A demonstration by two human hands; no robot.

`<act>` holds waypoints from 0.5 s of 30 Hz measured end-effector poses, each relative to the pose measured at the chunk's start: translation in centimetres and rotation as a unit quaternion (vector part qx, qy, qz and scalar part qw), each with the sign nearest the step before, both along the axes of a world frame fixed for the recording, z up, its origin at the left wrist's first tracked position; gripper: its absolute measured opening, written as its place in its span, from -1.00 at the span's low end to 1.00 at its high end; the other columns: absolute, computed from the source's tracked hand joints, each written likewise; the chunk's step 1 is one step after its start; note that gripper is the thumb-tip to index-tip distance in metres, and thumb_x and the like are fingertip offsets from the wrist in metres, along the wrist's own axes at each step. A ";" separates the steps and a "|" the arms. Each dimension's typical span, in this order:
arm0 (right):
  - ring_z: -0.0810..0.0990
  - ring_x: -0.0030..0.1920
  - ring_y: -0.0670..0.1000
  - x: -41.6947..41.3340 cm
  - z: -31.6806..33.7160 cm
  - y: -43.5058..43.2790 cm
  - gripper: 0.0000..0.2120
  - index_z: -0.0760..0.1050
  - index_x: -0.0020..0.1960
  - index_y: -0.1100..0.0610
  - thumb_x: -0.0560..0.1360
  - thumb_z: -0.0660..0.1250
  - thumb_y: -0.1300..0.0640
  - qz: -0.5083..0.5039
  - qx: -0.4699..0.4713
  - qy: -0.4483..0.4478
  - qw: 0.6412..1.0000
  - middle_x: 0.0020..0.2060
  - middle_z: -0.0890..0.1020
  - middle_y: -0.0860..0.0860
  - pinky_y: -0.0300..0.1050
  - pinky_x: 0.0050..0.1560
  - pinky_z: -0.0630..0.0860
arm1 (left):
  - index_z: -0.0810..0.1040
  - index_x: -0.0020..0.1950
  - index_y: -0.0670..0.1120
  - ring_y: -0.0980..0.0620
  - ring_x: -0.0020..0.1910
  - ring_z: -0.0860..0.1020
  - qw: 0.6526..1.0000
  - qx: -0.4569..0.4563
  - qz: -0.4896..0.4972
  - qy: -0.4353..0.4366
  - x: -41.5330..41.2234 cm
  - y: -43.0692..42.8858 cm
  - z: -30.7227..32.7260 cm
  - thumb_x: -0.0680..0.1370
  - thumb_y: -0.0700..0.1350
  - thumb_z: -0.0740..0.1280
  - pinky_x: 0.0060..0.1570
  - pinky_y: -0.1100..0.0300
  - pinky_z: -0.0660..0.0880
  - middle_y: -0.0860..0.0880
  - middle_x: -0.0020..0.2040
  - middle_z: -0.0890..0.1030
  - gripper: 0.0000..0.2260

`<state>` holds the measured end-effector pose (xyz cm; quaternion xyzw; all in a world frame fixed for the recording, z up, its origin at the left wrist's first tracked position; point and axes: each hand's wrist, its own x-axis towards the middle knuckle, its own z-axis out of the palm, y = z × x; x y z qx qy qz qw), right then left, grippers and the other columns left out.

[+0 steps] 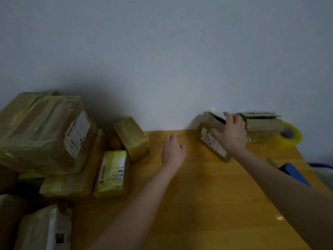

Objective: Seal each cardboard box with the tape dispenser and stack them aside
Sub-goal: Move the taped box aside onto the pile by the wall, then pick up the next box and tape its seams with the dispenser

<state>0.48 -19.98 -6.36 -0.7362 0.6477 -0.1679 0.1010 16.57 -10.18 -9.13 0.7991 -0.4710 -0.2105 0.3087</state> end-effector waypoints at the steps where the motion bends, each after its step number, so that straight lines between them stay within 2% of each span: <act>1: 0.26 0.41 0.21 -2.0 0.1 -0.7 -0.28 0.16 0.50 0.08 0.48 0.37 -0.14 -0.014 0.022 0.015 1.000 0.44 0.25 0.16 0.14 0.32 0.37 | 0.37 0.40 -0.04 -0.02 0.21 0.47 1.000 0.007 -0.008 0.007 -1.0 -0.3 -0.2 0.59 -0.16 0.23 0.06 0.17 0.41 -0.03 0.33 0.39 -0.63; 4: 0.22 0.46 0.21 -6.8 -0.4 -2.0 -0.25 0.11 0.53 0.10 0.50 0.31 -0.22 -0.003 0.106 0.042 0.993 0.50 0.21 0.14 0.18 0.35 0.32 | 0.34 0.42 -0.06 -0.02 0.19 0.49 0.999 0.029 -0.025 0.033 -4.3 -1.2 -0.6 0.59 -0.16 0.24 0.05 0.19 0.41 -0.06 0.35 0.38 -0.61; 6: 0.35 0.39 0.21 -8.5 -1.1 -2.5 -0.33 0.18 0.52 0.12 0.55 0.23 -0.21 0.024 0.154 0.012 0.988 0.43 0.34 0.17 0.17 0.29 0.41 | 0.32 0.43 -0.07 -0.03 0.21 0.48 0.998 0.036 -0.023 0.054 -6.6 -1.8 -0.9 0.58 -0.15 0.25 0.09 0.16 0.43 -0.08 0.36 0.40 -0.59; 9: 0.53 0.17 0.17 -10.0 -1.6 -3.1 -0.52 0.37 0.40 0.12 0.59 0.20 -0.13 0.056 0.159 -0.043 0.985 0.22 0.53 0.15 0.11 0.12 0.54 | 0.28 0.45 -0.08 -0.01 0.21 0.47 0.996 0.038 -0.006 0.085 -10.7 -2.5 -1.0 0.59 -0.14 0.26 0.10 0.15 0.44 -0.11 0.36 0.42 -0.56; 12: 0.59 0.02 0.16 -12.0 -1.7 -2.7 -0.72 0.51 0.20 0.06 0.59 0.21 -0.05 0.111 0.141 -0.003 0.984 0.02 0.61 0.09 -0.02 -0.07 0.54 | 0.23 0.48 -0.11 0.05 0.14 0.47 0.990 0.019 0.037 0.132 -15.5 -2.3 -0.8 0.61 -0.08 0.25 0.00 0.21 0.42 -0.11 0.36 0.43 -0.54; 15: 0.57 -0.28 0.03 -15.1 -2.2 -1.5 -0.78 0.57 -0.01 0.11 0.60 0.22 0.00 0.153 0.163 -0.006 0.975 -0.29 0.57 0.00 -0.14 -0.33 0.48 | 0.12 0.53 -0.14 -0.08 0.40 0.32 0.981 0.008 0.103 0.162 -19.9 -1.9 -0.2 0.60 -0.03 0.26 0.29 0.07 0.34 -0.12 0.48 0.28 -0.43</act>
